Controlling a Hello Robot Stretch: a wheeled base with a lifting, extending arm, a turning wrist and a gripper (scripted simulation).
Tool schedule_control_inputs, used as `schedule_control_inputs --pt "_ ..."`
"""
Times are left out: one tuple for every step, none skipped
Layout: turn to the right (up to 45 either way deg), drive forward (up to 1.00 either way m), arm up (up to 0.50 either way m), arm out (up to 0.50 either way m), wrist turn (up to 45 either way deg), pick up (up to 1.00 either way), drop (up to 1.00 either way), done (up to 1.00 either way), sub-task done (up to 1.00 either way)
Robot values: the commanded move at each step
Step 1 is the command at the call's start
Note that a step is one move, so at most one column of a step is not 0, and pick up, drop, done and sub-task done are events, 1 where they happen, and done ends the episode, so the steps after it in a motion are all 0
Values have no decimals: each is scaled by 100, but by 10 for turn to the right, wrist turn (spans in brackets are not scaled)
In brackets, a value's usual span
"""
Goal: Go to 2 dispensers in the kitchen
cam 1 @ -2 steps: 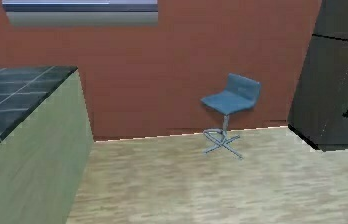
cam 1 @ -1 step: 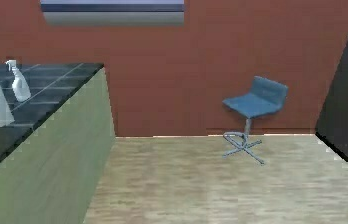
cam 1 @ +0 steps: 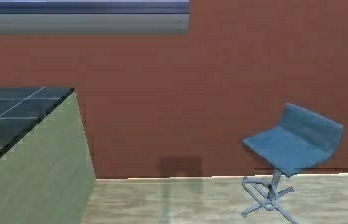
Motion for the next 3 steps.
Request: schedule_control_inputs --pt "-450 0 0 0 0 0 0 0 0" --pt "-120 0 0 0 0 0 0 0 0" --pt "0 0 0 0 0 0 0 0 100"
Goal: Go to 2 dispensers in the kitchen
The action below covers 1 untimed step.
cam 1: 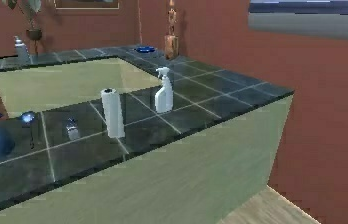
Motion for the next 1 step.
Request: schedule_control_inputs --pt "-450 0 0 0 0 0 0 0 0"
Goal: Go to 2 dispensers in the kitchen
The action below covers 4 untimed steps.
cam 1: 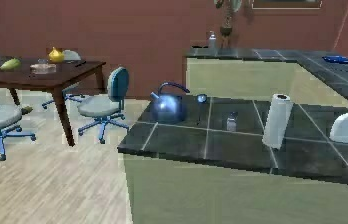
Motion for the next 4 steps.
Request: schedule_control_inputs --pt "-450 0 0 0 0 0 0 0 0" --pt "-300 0 0 0 0 0 0 0 0" --pt "0 50 0 0 0 0 0 0 0" --pt "450 0 0 0 0 0 0 0 0"
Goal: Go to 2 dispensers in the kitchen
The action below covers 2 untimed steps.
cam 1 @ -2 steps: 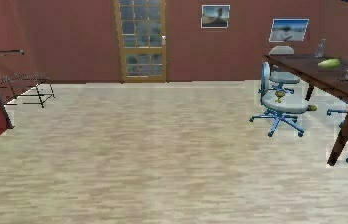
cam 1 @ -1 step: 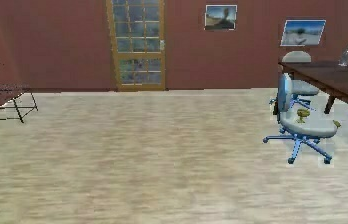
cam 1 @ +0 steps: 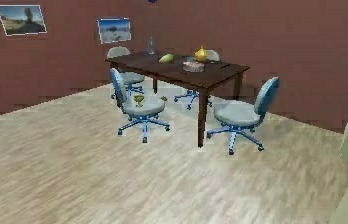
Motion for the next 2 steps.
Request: schedule_control_inputs --pt "180 0 0 0 0 0 0 0 0" --pt "0 55 0 0 0 0 0 0 0"
